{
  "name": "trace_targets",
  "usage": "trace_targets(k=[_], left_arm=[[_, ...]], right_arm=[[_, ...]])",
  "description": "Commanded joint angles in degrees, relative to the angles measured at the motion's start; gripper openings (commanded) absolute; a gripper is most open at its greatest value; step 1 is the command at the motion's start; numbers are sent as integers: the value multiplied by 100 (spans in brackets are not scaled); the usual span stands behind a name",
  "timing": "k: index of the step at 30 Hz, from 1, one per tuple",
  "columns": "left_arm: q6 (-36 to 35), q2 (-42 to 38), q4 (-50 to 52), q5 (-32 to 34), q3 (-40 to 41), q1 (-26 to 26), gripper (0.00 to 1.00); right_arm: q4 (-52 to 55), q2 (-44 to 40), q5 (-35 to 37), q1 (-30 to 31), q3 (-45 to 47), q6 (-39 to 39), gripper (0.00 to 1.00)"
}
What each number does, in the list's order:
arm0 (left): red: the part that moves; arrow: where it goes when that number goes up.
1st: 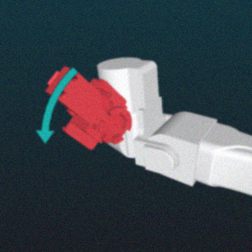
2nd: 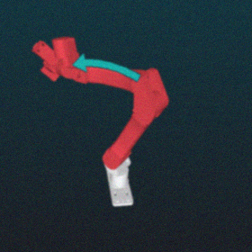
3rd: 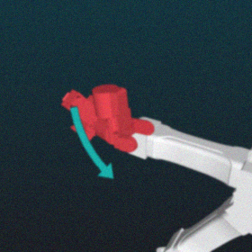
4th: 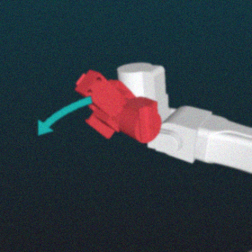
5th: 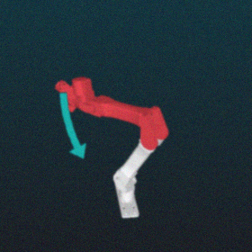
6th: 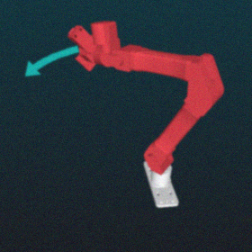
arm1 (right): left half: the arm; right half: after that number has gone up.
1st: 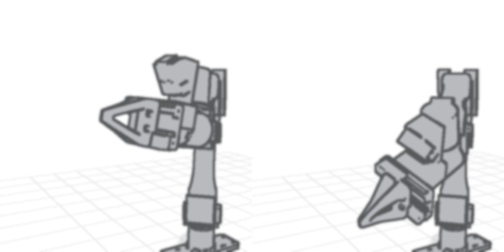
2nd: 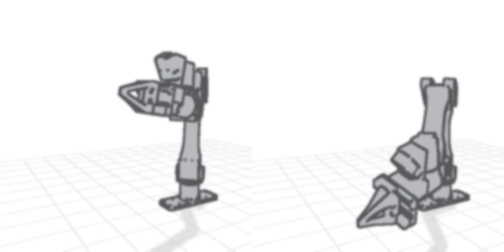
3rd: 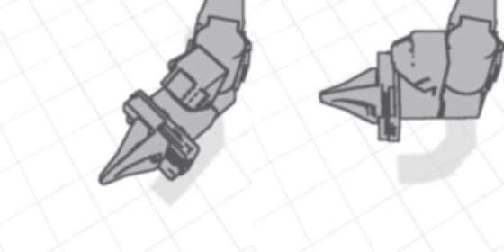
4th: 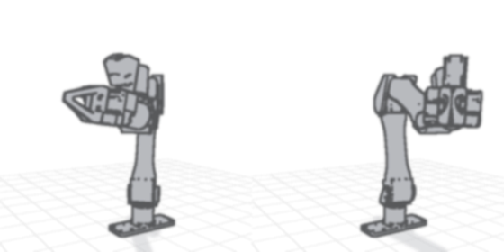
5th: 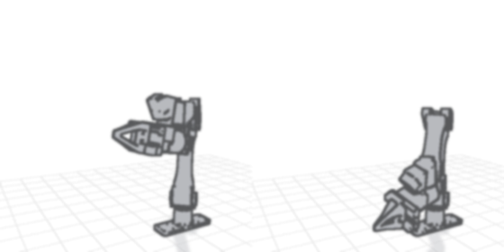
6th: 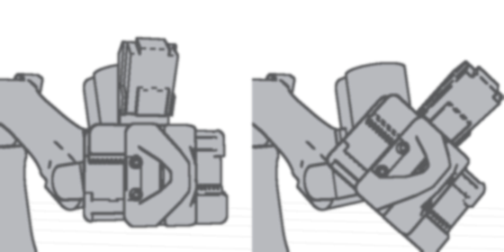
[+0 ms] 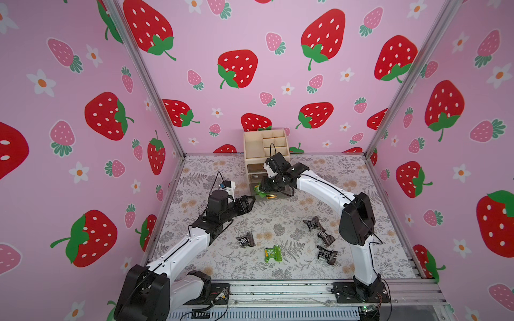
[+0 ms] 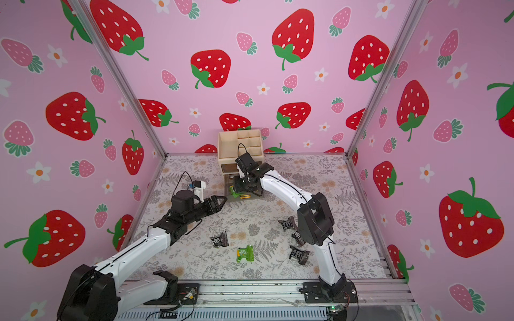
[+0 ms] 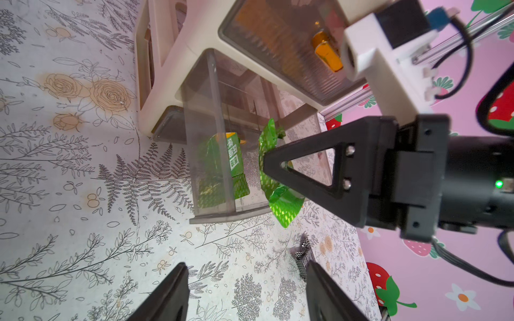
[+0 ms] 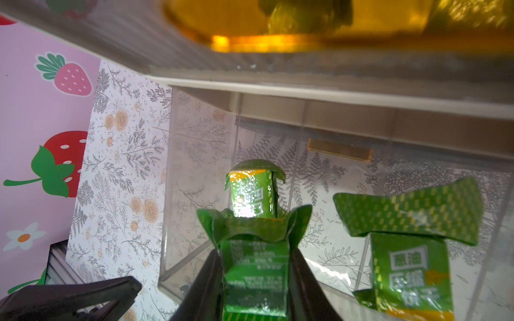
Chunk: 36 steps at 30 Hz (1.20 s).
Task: Place the cookies into the drawer by color
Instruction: Place the cookie in the drawer.
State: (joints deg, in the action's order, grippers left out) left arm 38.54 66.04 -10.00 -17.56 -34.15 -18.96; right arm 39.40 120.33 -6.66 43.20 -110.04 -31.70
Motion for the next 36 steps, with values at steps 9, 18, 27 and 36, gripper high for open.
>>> trace_targets(k=[9,18,27,36], left_arm=[[-179,266,-3,234,-405,9,69],[-247,575,160,528,-751,-35,70],[-176,884,7,469,-829,-98,70],[-207,875,57,517,-839,-150,70]], right_arm=[[212,148,351,-170,-129,-100,35],[-313,-304,751,-29,156,91,32],[-98,99,875,-115,-65,239,32],[174,498,758,-137,-267,382,33]])
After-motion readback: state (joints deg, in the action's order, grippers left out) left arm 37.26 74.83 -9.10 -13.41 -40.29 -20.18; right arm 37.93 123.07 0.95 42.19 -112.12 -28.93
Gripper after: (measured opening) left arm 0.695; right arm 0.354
